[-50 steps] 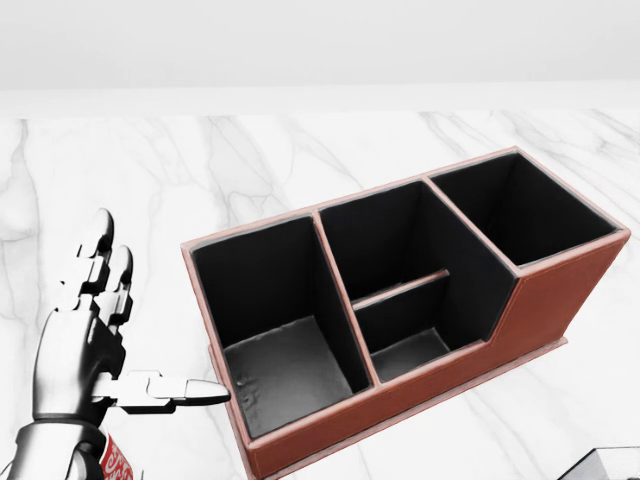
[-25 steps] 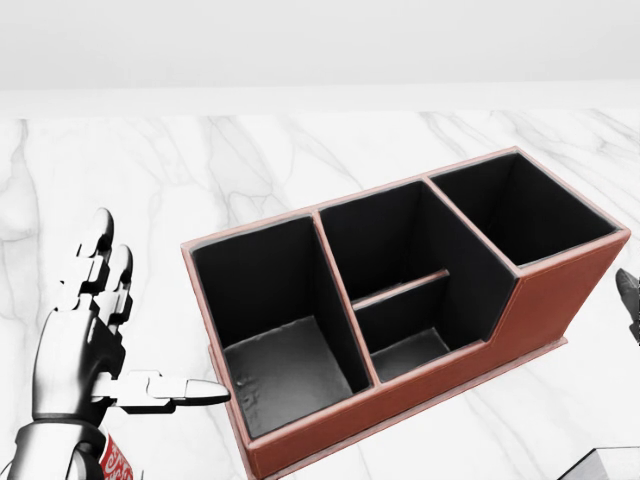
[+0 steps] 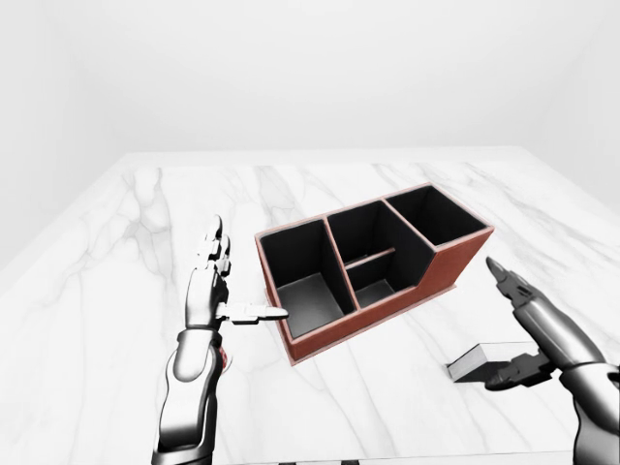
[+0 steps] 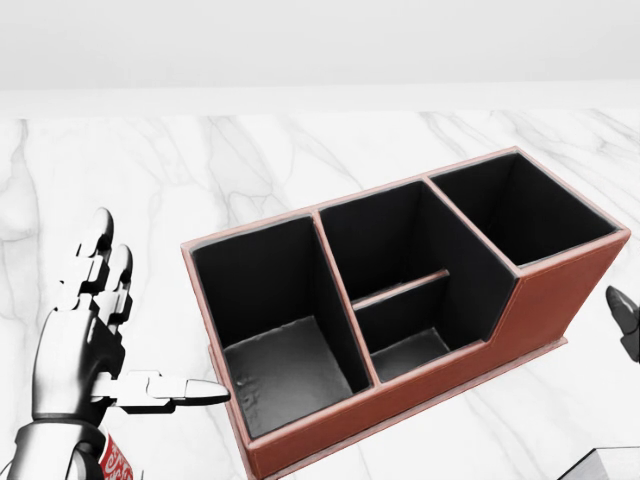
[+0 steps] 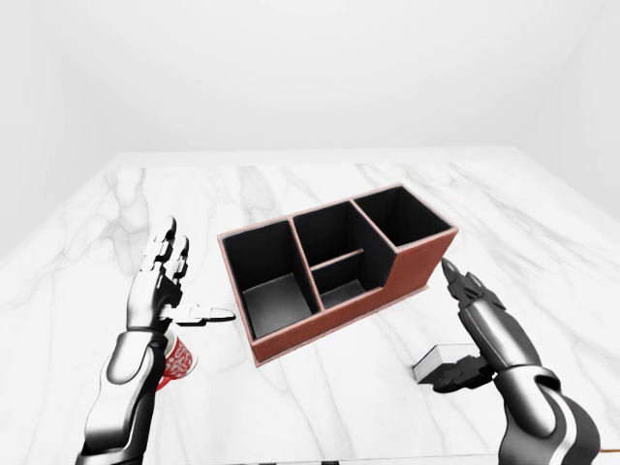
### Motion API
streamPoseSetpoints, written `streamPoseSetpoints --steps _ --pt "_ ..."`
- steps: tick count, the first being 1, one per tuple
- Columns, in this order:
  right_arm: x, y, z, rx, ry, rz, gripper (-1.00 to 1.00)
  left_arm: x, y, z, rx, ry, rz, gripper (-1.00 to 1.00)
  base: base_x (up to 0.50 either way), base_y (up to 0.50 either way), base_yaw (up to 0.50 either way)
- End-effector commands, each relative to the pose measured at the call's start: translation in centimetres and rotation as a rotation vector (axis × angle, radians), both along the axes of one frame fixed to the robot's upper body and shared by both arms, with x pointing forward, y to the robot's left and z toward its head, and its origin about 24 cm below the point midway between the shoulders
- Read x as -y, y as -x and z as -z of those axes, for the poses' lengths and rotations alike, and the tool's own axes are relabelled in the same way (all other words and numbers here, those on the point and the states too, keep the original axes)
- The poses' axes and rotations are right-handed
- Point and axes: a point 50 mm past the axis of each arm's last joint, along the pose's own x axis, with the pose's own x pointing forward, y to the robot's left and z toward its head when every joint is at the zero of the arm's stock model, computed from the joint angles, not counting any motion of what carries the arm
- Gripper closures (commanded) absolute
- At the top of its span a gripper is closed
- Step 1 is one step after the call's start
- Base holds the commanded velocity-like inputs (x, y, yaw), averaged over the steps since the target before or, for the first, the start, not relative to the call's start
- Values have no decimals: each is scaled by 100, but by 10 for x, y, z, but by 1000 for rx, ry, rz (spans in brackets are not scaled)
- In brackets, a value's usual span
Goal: Pick up the book and place it in the back compartment of the caddy.
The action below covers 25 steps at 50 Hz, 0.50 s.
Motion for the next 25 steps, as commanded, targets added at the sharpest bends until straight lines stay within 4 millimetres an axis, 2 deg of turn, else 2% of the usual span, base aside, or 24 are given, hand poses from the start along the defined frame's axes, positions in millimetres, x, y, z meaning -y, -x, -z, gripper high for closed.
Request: streamPoseSetpoints --steps 1,25 --pt "5 -2 6 -31 6 3 -100 0 -1 2 -7 0 0 -100 0 0 0" --pt "15 -5 12 -75 13 24 -100 1 0 1 -6 -1 1 -100 0 0 0"
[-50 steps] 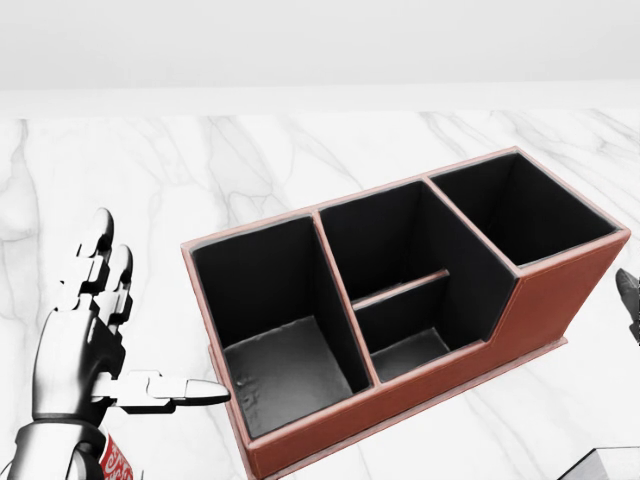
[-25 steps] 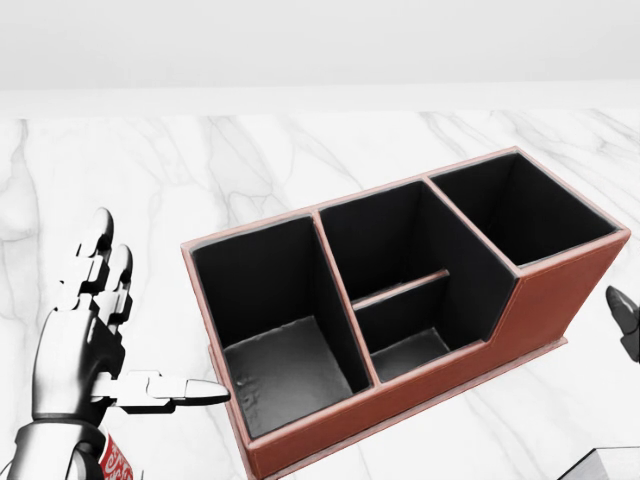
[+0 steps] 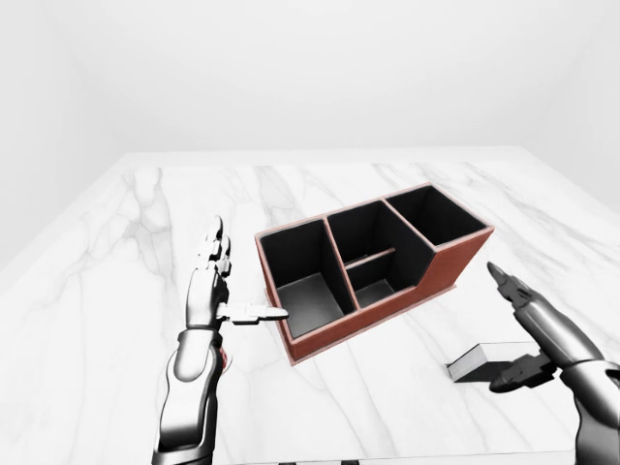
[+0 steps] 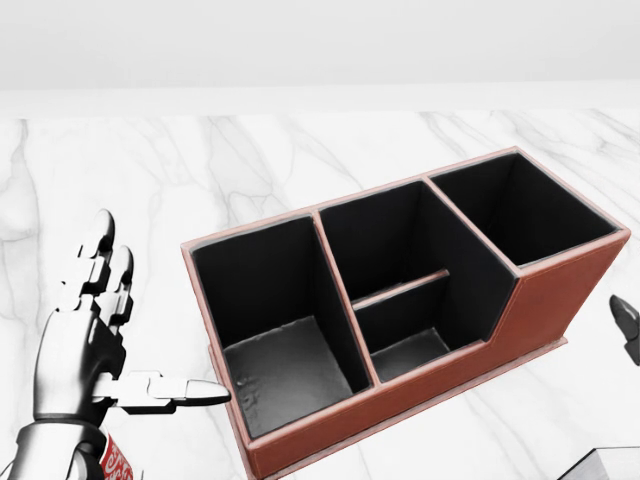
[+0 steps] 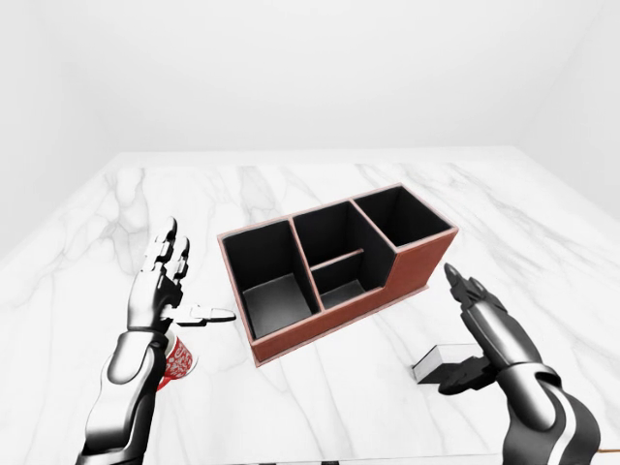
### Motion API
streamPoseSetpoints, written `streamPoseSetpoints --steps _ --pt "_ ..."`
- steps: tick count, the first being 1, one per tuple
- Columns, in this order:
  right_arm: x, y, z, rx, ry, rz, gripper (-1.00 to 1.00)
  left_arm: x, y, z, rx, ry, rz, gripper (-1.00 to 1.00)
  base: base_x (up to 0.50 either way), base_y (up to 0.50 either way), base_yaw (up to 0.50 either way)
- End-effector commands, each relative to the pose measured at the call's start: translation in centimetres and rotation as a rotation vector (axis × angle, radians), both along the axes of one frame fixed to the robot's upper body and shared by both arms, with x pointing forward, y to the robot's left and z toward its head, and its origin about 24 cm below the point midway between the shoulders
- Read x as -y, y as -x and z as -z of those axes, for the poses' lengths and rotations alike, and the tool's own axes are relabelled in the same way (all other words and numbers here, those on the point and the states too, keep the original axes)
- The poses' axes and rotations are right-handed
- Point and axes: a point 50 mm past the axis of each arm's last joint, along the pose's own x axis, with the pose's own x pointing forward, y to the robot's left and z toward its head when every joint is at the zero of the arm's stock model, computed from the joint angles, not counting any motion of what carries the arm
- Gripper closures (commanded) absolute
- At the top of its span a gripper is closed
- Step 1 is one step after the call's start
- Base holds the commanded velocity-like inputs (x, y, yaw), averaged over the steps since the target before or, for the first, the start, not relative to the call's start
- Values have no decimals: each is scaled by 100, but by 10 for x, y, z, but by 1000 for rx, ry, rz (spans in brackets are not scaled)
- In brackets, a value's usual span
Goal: Pick up the book and place it in the back compartment of the caddy.
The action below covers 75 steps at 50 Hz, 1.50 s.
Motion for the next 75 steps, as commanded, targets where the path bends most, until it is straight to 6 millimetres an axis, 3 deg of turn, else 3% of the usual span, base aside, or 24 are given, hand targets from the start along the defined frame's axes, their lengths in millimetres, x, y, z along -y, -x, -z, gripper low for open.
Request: streamPoseSetpoints --steps 1,75 --pt "5 -1 3 -23 5 11 -100 0 0 0 1 -1 1 -100 0 0 0" --pt "28 -15 27 -125 4 65 -100 1 0 4 -17 -4 2 -100 0 0 0"
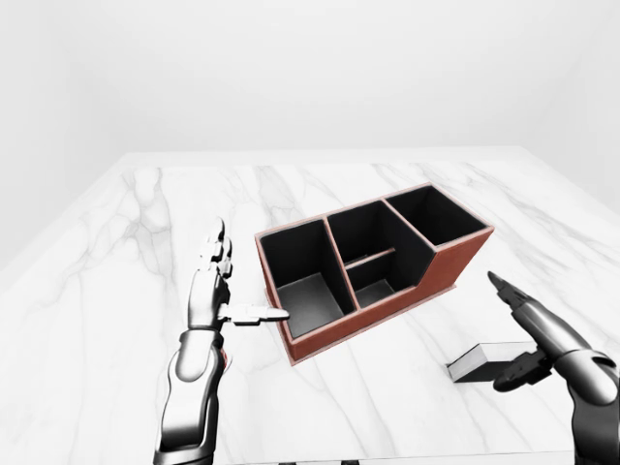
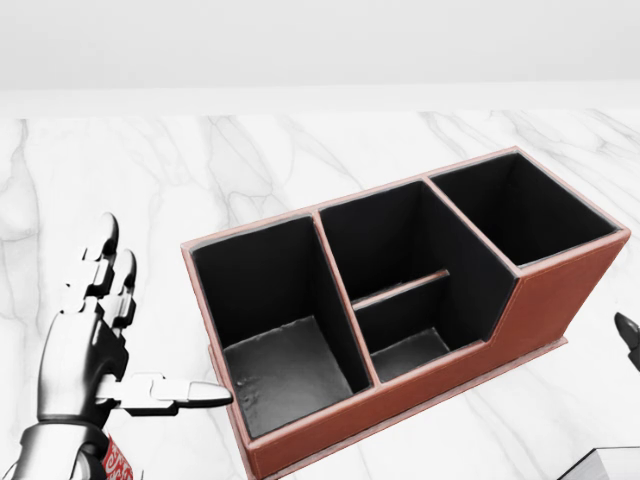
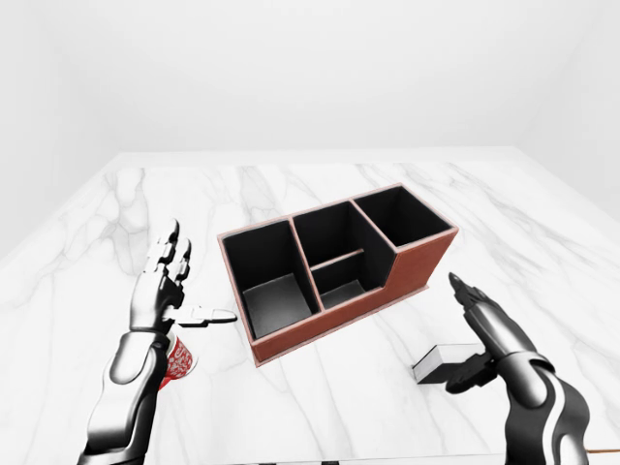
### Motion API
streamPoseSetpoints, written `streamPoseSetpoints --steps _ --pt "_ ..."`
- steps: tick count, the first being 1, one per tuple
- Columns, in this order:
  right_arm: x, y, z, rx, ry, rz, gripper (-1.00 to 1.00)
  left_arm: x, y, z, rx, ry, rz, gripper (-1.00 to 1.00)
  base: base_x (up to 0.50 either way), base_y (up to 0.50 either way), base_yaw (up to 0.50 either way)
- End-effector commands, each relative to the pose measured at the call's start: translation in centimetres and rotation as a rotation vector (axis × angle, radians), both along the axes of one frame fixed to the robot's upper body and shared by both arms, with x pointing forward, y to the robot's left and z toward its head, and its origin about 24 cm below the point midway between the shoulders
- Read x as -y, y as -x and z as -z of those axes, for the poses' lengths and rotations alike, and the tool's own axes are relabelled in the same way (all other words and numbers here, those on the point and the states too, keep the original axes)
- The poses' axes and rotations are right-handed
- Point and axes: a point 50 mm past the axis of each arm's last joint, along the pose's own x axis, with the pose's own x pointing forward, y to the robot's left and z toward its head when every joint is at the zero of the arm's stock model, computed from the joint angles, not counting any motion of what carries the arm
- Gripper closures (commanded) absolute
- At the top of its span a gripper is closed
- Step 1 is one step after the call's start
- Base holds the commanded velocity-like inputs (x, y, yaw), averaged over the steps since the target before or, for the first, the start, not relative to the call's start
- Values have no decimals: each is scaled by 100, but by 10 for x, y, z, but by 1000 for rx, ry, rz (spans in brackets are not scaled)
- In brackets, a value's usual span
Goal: Pick up the book and place it in the back compartment of the caddy.
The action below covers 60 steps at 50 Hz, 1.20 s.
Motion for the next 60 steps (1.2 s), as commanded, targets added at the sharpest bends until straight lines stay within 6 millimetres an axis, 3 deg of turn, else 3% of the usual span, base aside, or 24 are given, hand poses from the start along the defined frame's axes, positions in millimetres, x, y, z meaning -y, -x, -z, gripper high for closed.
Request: streamPoseSetpoints --steps 1,60 --pt "5 -1 2 -1 4 18 -100 0 0 2 -7 -1 1 -100 0 0 0" --pt "13 -3 18 -31 7 46 -100 0 0 0 0 -2 0 -100 0 0 0"
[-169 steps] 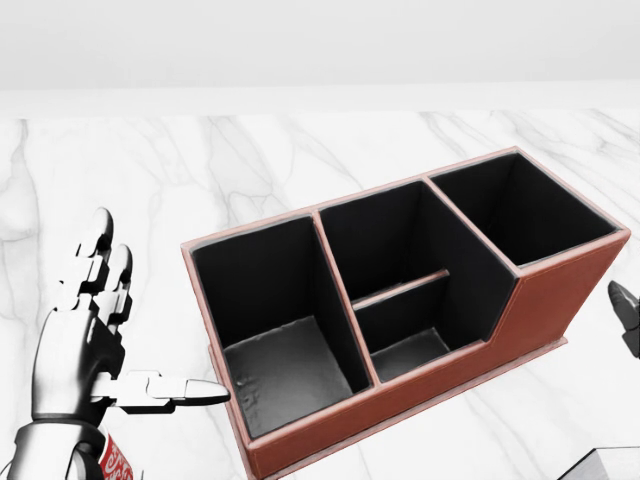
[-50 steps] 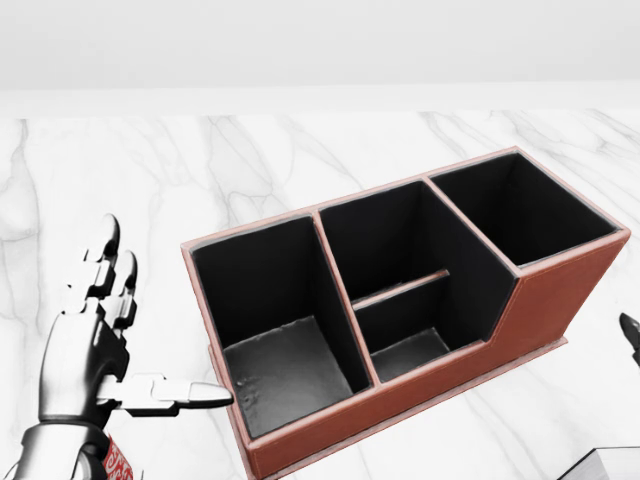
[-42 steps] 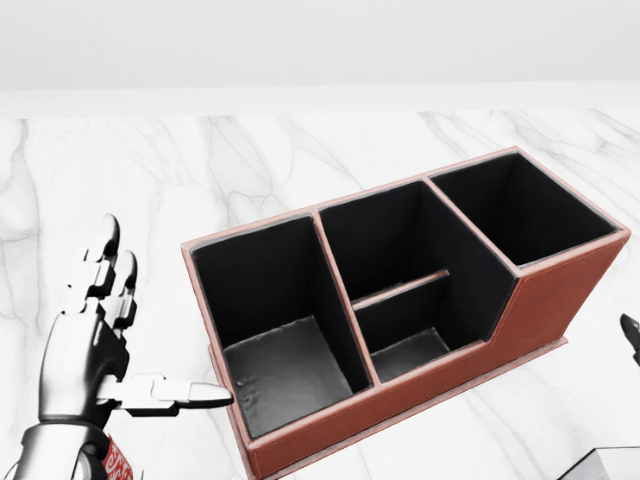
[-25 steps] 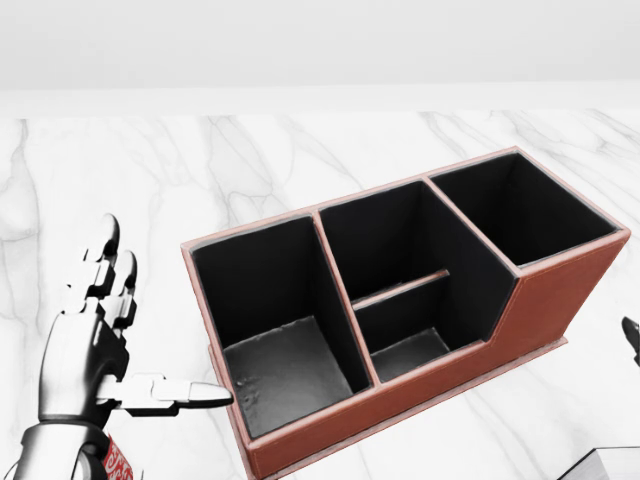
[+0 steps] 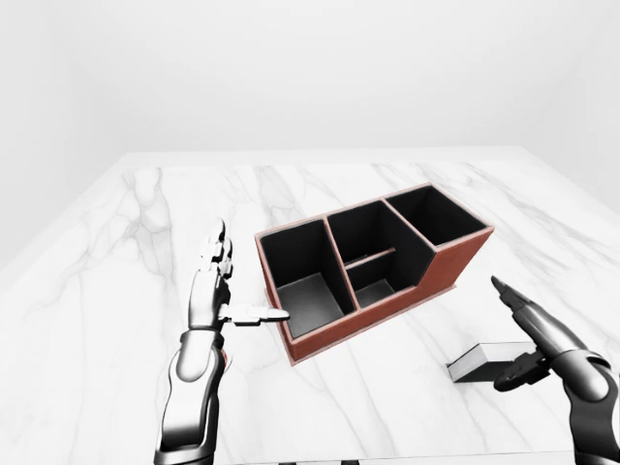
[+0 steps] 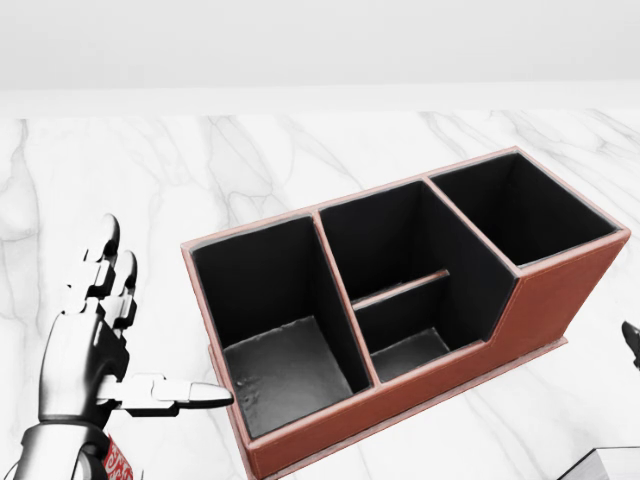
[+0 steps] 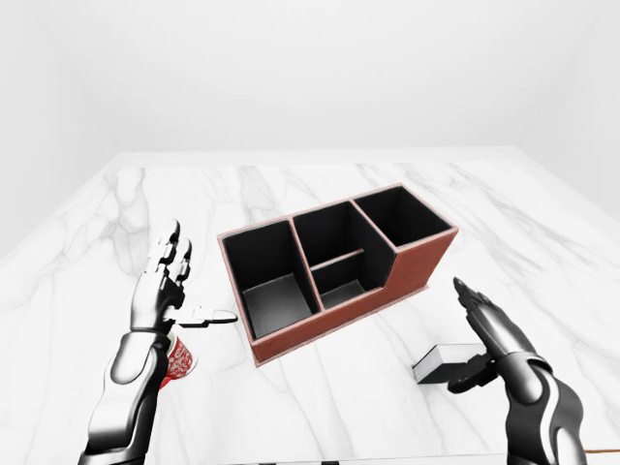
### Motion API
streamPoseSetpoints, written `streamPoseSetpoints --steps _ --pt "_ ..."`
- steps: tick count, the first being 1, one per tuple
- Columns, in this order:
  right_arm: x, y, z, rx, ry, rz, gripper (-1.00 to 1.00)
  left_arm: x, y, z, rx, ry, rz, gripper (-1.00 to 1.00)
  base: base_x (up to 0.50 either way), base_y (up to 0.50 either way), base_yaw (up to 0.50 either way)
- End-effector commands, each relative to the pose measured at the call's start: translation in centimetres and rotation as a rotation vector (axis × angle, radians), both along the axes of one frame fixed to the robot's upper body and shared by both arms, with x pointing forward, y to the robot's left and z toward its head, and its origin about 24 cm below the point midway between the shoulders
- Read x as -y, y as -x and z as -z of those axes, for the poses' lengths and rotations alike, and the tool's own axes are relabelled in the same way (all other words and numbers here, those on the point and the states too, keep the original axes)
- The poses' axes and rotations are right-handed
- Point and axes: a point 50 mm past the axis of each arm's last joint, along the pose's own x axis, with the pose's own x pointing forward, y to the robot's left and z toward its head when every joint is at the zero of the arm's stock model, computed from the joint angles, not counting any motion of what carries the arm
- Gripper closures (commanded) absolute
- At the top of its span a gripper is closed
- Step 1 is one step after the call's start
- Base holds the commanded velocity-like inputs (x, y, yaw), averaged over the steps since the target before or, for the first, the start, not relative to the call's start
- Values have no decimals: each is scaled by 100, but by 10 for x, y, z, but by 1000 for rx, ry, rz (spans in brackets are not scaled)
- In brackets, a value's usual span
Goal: Pick up the book and place it in the back compartment of the caddy.
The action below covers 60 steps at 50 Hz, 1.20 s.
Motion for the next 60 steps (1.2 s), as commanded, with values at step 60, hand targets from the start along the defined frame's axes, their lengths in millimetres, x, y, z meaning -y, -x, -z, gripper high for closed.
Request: streamPoseSetpoints --steps 60 --pt "15 2 16 -48 -3 54 -100 0 -1 3 -15 -6 -3 -100 0 0 0"
